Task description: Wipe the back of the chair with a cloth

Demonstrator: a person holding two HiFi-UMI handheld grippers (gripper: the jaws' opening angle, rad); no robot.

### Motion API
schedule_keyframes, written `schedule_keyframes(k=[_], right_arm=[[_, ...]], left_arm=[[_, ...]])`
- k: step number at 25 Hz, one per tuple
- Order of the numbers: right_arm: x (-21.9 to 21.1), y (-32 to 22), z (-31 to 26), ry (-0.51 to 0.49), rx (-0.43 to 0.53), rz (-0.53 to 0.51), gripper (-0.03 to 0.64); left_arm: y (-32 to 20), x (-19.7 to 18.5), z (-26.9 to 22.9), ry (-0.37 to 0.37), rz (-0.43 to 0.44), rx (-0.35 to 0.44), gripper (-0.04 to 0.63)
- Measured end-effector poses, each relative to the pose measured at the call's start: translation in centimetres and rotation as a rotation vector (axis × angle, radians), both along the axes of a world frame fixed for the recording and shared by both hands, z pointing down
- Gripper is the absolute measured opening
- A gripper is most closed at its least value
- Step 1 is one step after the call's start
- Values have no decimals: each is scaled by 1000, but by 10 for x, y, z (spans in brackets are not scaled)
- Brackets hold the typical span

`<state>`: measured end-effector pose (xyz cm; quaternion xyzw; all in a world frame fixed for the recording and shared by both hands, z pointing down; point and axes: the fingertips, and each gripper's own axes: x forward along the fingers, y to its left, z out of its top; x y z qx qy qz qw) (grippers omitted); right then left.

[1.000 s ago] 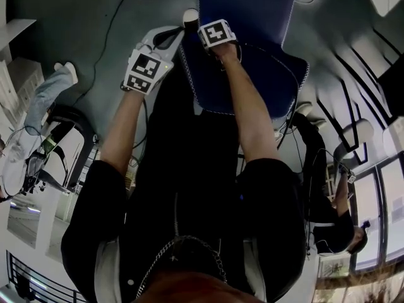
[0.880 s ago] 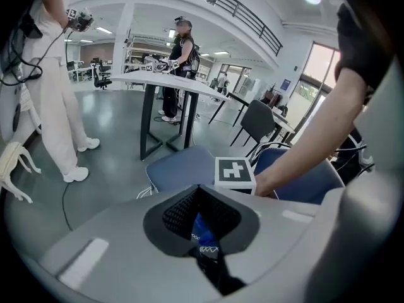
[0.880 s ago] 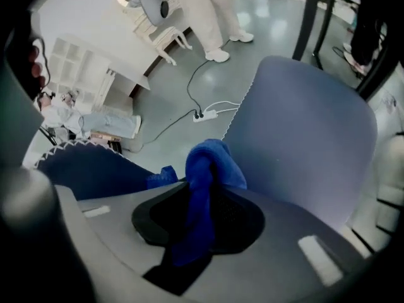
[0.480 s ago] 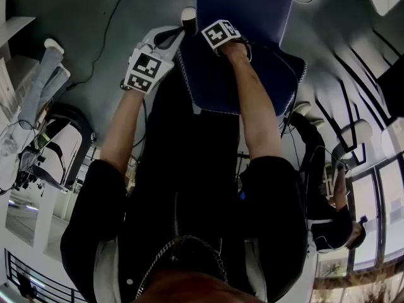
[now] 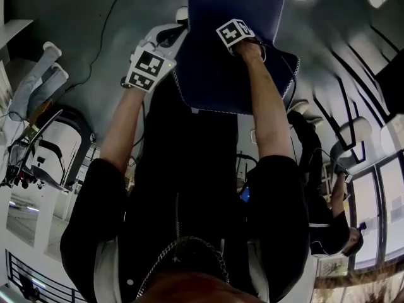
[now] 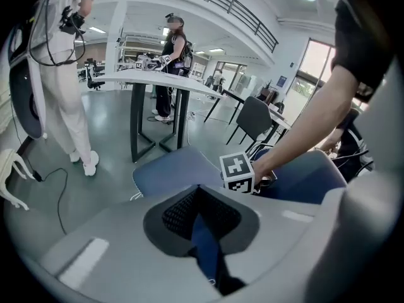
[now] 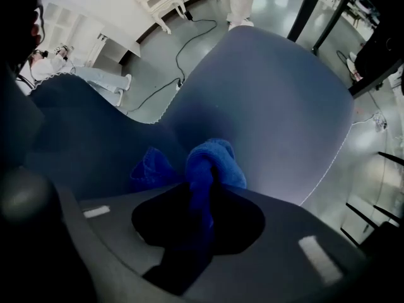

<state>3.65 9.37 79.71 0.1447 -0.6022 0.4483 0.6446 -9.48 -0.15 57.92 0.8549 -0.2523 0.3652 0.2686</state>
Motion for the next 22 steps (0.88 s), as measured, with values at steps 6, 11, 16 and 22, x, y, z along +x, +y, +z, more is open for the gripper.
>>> schedule_keyframes(k=[6, 11, 16, 22], right_arm=[[47, 2, 7, 50, -55, -20, 98], [90, 4, 10, 123, -92, -54, 98], [123, 5, 12, 211, -104, -83, 98], [118, -35, 8, 163, 69, 16, 97]], left_arm=[[1, 15, 2, -6, -2, -2, 11], [3, 22, 3, -10, -11, -4, 11], [3, 27, 4, -8, -14, -2, 11], [7, 30, 4, -6, -19, -1, 11]])
